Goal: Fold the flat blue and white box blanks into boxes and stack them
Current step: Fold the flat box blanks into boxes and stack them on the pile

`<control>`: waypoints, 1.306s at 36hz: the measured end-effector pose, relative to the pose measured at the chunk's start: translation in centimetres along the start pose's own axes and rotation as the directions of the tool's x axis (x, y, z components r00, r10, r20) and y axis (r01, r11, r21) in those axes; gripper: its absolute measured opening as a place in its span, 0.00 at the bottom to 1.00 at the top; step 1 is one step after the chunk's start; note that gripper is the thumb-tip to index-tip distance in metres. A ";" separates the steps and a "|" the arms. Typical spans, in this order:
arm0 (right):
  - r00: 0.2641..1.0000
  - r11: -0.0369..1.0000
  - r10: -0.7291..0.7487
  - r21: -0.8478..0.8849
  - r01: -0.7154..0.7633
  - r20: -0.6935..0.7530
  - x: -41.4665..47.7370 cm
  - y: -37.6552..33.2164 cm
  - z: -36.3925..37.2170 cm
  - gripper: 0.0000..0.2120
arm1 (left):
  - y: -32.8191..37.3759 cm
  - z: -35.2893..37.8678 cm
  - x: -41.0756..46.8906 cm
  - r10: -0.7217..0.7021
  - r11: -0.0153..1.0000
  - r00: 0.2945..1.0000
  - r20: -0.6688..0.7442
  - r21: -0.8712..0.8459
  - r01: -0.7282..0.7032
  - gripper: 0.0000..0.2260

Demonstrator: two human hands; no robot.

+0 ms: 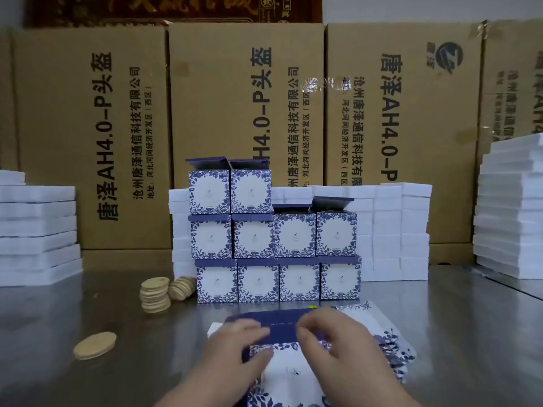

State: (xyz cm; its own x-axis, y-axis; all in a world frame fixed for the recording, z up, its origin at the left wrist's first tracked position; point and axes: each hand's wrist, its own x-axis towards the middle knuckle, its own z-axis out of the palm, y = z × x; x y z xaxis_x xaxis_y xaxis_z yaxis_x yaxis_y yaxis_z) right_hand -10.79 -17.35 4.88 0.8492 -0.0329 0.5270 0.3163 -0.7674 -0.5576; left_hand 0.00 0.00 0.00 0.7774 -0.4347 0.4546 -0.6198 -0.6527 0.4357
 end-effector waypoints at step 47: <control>0.697 0.959 -0.271 -0.128 0.251 -0.664 0.2 5.3 2.5 0.22 | 1.9 -1.1 -3.5 0.063 0.957 0.845 -0.531 0.271 0.099 0.14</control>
State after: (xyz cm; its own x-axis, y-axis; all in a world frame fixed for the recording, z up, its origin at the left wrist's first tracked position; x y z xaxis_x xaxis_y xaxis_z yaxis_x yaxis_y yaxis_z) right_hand -7.88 -19.84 0.44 0.2252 -0.2403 0.9442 0.4628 -0.8264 -0.3207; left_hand -4.00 0.97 0.13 0.5612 -0.0792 0.8239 -0.4872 -0.8363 0.2515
